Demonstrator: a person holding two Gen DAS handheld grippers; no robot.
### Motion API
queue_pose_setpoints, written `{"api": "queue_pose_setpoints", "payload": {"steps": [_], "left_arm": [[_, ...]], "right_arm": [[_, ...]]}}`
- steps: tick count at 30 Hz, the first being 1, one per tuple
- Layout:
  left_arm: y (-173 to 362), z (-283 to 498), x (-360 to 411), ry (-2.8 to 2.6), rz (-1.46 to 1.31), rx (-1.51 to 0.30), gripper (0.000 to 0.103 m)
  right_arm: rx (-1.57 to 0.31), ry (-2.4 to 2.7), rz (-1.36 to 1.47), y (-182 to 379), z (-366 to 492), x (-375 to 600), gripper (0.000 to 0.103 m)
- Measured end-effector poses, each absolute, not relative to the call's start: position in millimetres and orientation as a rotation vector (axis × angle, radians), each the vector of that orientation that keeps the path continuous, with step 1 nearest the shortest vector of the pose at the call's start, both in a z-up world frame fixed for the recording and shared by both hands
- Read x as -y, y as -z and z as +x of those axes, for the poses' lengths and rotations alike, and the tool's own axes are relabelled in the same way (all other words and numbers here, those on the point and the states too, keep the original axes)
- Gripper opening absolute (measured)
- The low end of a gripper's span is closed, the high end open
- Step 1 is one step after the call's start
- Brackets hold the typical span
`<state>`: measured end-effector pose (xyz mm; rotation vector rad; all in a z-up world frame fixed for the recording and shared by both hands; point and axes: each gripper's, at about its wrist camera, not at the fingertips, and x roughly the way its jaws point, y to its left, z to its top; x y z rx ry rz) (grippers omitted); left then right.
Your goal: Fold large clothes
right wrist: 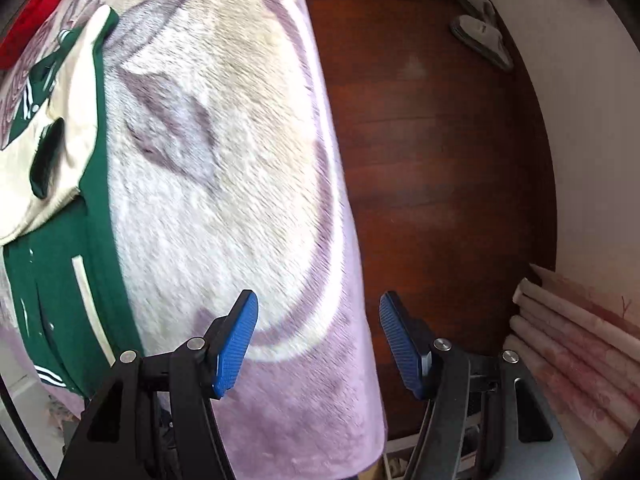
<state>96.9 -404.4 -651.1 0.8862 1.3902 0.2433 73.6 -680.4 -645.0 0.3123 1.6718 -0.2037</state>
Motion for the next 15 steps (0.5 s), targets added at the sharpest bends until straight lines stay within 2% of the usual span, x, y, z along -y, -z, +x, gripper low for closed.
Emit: {"api": "queue_pose_setpoints", "payload": {"steps": [6,7,8,9,10,11,13,15], "left_arm": [[665.4,110.3,398.8,-0.206,0.991,-1.344,0.103],[658.9,113.9,395.0,-0.199,0.977,-1.329,0.099],[650.5,116.0,390.5,-0.200,0.970,-1.301,0.074],[643.7,114.3,391.5,-0.204,0.969,-1.276,0.038],[631.8,118.2,384.2,-0.211,0.957,-1.256,0.030],[625.1,120.0,381.4,-0.222,0.949,-1.243,0.030],[608.7,128.5,367.8,-0.218,0.925,-1.229,0.029],[597.9,137.1,357.1,-0.239,0.930,-1.214,0.028]], "right_arm": [[-1.648,0.124,0.343,655.4,118.7,649.9,0.065],[-1.636,0.073,0.388,659.5,128.3,647.5,0.065],[-1.613,0.011,0.441,663.2,138.2,645.6,0.065],[-1.593,-0.045,0.484,667.3,149.0,643.5,0.065],[-1.574,-0.108,0.536,670.6,161.1,641.4,0.066],[-1.558,-0.182,0.592,675.6,174.1,638.1,0.068],[-1.539,-0.300,0.705,690.3,200.6,630.3,0.082],[-1.520,-0.406,0.817,705.2,226.8,619.7,0.085]]}}
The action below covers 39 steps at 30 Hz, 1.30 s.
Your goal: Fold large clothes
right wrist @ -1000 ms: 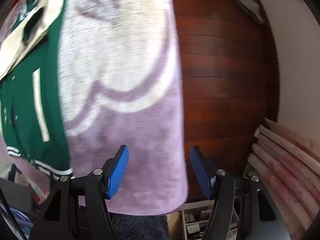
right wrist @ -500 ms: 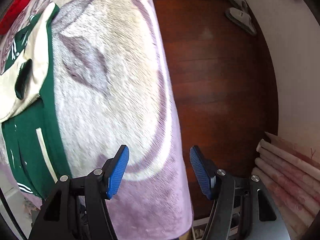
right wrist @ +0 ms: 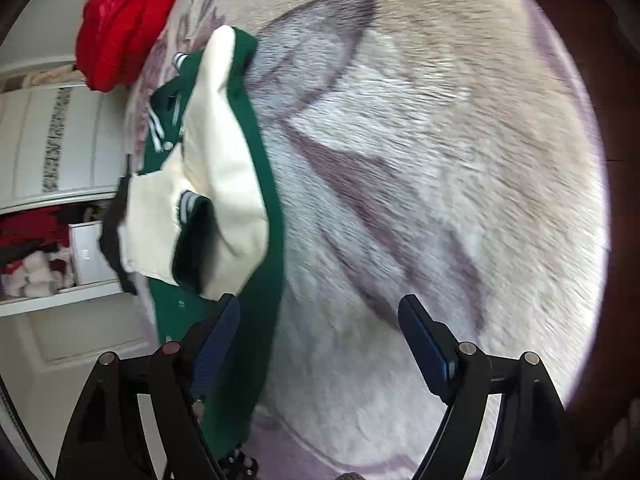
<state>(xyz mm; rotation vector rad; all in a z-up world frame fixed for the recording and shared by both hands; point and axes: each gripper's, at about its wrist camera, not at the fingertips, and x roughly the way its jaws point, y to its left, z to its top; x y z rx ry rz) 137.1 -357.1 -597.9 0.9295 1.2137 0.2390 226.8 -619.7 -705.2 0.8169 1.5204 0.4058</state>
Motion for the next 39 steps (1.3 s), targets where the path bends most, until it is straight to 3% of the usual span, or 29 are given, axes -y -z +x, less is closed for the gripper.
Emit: {"api": "queue_pose_setpoints", "payload": {"steps": [7,11,12,13,16,25,29,32,36,38,39], "left_arm": [[589.9,150.1,348.8,-0.246,0.927,-1.213,0.028],[584.9,150.2,337.0,-0.256,0.891,-1.211,0.028],[582.4,151.0,332.3,-0.258,0.871,-1.212,0.028],[578.8,151.8,325.0,-0.263,0.849,-1.211,0.028],[566.4,154.1,303.7,-0.270,0.755,-1.225,0.029],[498.3,166.9,156.2,-0.277,0.332,-1.265,0.029],[502.0,173.3,71.6,-0.287,0.177,-1.325,0.030],[528.9,172.2,-2.5,-0.268,-0.008,-1.415,0.032],[586.6,152.2,-83.9,-0.263,-0.205,-1.552,0.042],[613.0,135.0,-123.2,-0.246,-0.317,-1.609,0.048],[621.2,123.3,-142.8,-0.219,-0.393,-1.623,0.052]], "right_arm": [[-1.514,-0.636,1.143,757.5,298.6,560.3,0.090],[-1.564,-0.713,0.998,752.8,313.8,502.1,0.089],[-1.580,-0.686,0.918,748.5,313.3,487.6,0.064],[-1.613,-0.638,0.858,746.2,311.5,475.9,0.024],[-1.618,-0.532,0.883,721.8,309.7,465.6,0.015],[-1.615,-0.476,0.589,549.7,357.7,307.4,0.014],[-1.664,-0.426,0.407,524.8,391.3,184.0,0.014],[-1.728,-0.355,0.261,537.3,411.1,85.6,0.017],[-1.834,-0.293,0.137,601.4,425.9,-12.8,0.040],[-1.848,-0.251,0.138,618.0,425.2,-30.8,0.047],[-1.839,-0.257,0.156,618.5,425.6,-37.7,0.059]]}}
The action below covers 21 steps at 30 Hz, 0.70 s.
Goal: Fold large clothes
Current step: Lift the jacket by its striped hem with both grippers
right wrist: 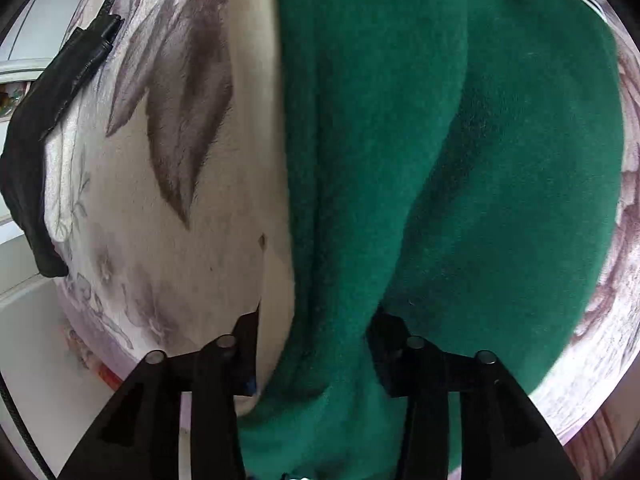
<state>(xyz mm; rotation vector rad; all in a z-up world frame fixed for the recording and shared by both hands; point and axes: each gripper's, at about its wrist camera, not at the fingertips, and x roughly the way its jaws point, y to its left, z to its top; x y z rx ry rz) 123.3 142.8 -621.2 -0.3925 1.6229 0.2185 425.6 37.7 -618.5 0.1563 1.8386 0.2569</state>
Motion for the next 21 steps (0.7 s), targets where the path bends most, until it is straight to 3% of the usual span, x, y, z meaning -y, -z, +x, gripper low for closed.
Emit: {"api": "queue_pose_setpoints", "payload": {"steps": [1,2,6,11,19,20,21], "left_arm": [[624.9,113.9,-155.3,-0.193,-0.453,-1.635,0.054],[626.2,106.8,-163.0,-0.176,-0.488,-1.642,0.055],[621.5,75.9,-188.4,-0.132,-0.567,-1.676,0.052],[604.6,76.2,-198.1,-0.017,-0.794,-1.562,0.053],[647.4,124.8,-136.3,-0.039,-0.657,-1.561,0.054],[645.8,124.4,-132.4,-0.051,-0.637,-1.545,0.042],[640.8,122.4,-126.3,-0.077,-0.597,-1.526,0.034]], "right_arm": [[-1.829,-0.273,0.187,617.0,424.4,-38.5,0.073],[-1.824,-0.299,0.214,612.8,422.3,-38.8,0.076],[-1.791,-0.416,0.326,585.2,391.1,-3.5,0.076],[-1.744,-0.368,0.282,556.6,288.3,81.6,0.077],[-2.024,-0.303,0.640,658.7,90.2,182.5,0.077],[-2.037,-0.340,0.697,671.3,75.7,179.7,0.076],[-2.026,-0.372,0.750,677.8,65.7,176.8,0.059]]}}
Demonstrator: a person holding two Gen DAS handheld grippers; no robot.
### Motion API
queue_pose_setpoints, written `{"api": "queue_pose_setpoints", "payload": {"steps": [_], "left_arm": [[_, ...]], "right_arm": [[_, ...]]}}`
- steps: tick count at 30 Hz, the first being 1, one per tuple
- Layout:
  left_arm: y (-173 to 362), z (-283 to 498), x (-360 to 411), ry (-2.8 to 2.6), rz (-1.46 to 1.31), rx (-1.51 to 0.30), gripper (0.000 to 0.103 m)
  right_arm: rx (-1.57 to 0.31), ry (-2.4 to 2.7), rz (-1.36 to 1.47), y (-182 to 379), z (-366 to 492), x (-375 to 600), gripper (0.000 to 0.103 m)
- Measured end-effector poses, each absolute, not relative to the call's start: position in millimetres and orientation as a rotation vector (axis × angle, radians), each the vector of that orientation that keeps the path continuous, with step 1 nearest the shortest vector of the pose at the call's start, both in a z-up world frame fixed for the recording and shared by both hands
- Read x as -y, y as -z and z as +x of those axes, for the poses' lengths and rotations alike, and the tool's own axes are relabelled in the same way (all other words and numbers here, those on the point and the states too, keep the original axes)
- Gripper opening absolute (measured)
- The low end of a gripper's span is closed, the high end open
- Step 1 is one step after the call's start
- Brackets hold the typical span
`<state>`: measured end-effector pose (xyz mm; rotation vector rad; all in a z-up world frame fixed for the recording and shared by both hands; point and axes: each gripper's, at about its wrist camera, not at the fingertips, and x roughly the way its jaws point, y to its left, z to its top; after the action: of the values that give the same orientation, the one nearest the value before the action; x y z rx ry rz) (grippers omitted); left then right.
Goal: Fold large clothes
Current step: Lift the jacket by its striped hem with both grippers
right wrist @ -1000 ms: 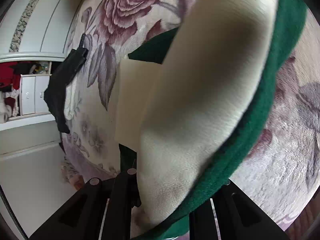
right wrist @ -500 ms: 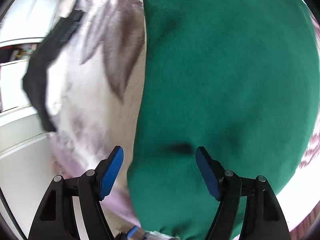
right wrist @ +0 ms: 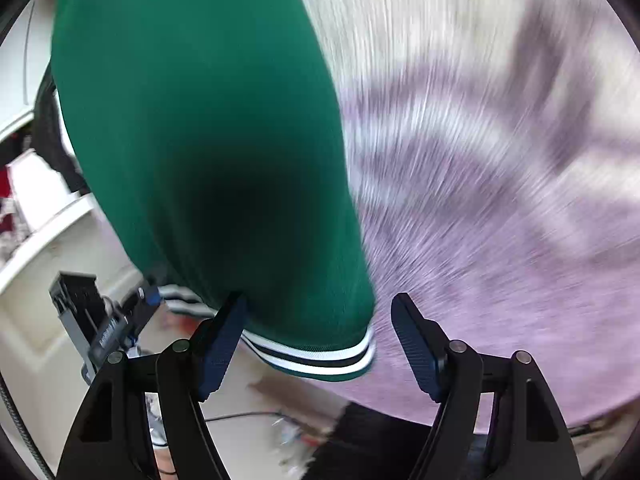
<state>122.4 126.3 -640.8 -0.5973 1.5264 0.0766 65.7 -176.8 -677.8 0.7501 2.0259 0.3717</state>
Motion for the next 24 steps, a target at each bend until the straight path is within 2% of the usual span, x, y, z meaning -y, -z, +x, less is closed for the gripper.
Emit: {"api": "queue_pose_setpoints", "payload": {"steps": [1,2,3,7,11,13,14,16,17,19,20,21,22,24], "left_arm": [[637.2,120.2,-121.7,-0.080,-0.584,-1.517,0.030],[633.2,116.9,-117.6,-0.072,-0.586,-1.508,0.022],[627.7,111.9,-114.2,-0.081,-0.585,-1.506,0.021],[613.8,93.1,-103.7,-0.058,-0.577,-1.510,0.021],[643.0,84.0,-87.5,-0.049,-0.515,-1.587,0.022],[644.1,86.4,-87.5,-0.042,-0.514,-1.615,0.026],[639.2,88.3,-85.5,-0.041,-0.509,-1.625,0.027],[622.3,105.1,-88.9,-0.029,-0.463,-1.650,0.030],[614.4,111.5,-90.7,-0.023,-0.447,-1.656,0.030],[590.7,123.2,-87.5,-0.013,-0.363,-1.641,0.038],[580.4,132.9,-87.0,0.001,-0.335,-1.622,0.059],[574.5,141.5,-86.8,0.011,-0.308,-1.605,0.085],[566.8,157.2,-84.4,0.025,-0.271,-1.570,0.091],[554.3,205.6,-75.4,0.066,-0.218,-1.473,0.091]], "right_arm": [[-2.002,-0.384,0.772,679.8,58.0,173.4,0.045],[-1.970,-0.360,0.754,675.4,54.0,172.4,0.041],[-1.958,-0.361,0.752,669.6,51.8,171.5,0.030],[-1.898,-0.324,0.798,631.2,39.2,190.9,0.023],[-1.932,-0.222,0.847,657.1,24.3,209.6,0.023],[-1.951,-0.225,0.810,661.7,29.5,208.0,0.026],[-1.959,-0.245,0.787,656.5,33.1,205.4,0.029],[-1.957,-0.304,0.752,638.4,38.9,205.3,0.046],[-1.951,-0.307,0.715,629.6,42.9,200.7,0.049],[-1.921,-0.302,0.657,611.4,50.7,208.4,0.055],[-1.908,-0.289,0.641,604.3,53.2,211.1,0.055],[-1.899,-0.271,0.629,598.7,57.6,215.0,0.056],[-1.883,-0.257,0.627,594.5,65.7,219.6,0.056],[-1.849,-0.222,0.640,584.6,78.9,228.4,0.056]]}}
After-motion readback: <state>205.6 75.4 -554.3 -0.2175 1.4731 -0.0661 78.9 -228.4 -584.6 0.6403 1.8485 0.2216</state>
